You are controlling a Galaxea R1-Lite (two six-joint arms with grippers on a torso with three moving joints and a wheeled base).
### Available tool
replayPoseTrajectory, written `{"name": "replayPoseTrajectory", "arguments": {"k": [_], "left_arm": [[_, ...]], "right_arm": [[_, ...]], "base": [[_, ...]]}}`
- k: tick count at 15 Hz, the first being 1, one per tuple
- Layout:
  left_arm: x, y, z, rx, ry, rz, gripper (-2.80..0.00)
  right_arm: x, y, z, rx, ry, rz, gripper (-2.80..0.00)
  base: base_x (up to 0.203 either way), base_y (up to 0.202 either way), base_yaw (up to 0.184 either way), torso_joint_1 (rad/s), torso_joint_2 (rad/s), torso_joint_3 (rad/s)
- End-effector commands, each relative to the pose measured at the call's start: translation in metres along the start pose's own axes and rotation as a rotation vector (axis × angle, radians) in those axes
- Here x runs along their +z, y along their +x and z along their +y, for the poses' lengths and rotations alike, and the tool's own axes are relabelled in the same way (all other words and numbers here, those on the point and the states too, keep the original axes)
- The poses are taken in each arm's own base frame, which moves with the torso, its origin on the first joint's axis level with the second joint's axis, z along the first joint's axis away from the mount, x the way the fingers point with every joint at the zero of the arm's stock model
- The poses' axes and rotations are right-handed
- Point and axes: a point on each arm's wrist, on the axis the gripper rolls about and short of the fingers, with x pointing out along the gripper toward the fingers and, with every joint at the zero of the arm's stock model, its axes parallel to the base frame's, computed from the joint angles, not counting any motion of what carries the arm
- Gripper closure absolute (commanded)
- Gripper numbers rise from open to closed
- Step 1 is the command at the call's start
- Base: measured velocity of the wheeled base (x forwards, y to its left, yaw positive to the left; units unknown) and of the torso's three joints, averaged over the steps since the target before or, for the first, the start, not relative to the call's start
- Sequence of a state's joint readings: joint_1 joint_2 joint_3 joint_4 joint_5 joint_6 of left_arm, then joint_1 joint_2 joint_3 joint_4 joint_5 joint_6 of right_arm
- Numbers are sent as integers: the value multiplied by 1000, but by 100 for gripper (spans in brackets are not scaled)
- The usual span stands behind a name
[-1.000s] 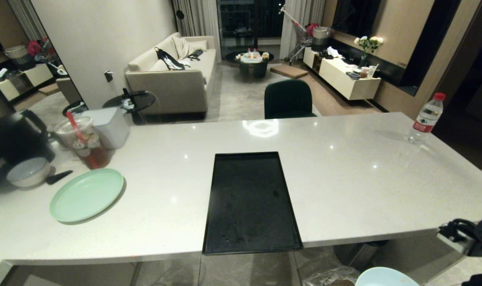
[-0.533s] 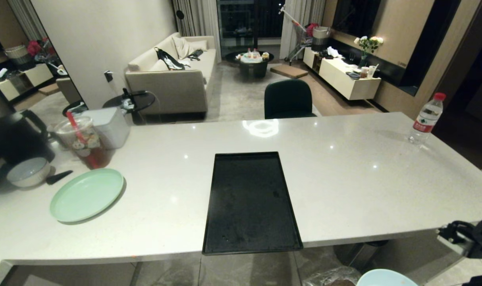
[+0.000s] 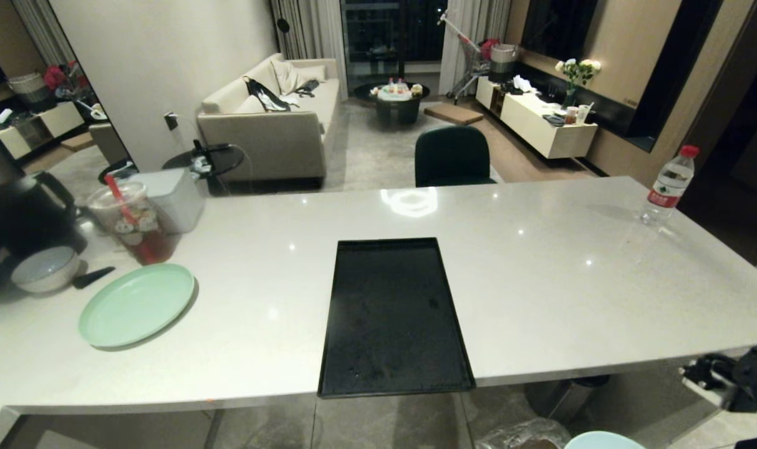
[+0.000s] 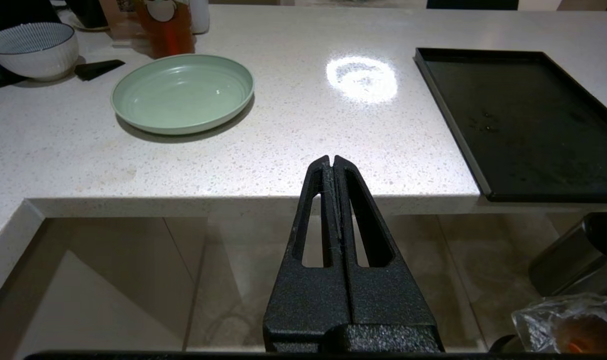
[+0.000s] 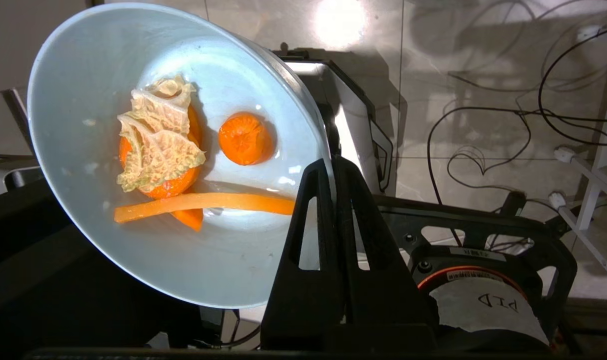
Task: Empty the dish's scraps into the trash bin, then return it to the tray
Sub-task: Move the bowl over the trash can
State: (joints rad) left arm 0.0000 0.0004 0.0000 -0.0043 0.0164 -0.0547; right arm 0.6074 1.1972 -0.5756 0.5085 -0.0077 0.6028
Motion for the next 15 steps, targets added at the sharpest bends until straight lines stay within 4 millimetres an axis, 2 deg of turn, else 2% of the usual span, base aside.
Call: {"name": "replayPoseTrajectory", "arguments": {"k": [1,15], "left_arm": [[0,0,0,1,-1,1,0],[0,0,0,1,-1,1,0]], "right_arm": [[-1,2,0,-7,3,10,0],[-4,4,-3,-11,6,16,0]], "base": [[0,0,0,-126,290,178],[0,0,0,-131,346,207]]}}
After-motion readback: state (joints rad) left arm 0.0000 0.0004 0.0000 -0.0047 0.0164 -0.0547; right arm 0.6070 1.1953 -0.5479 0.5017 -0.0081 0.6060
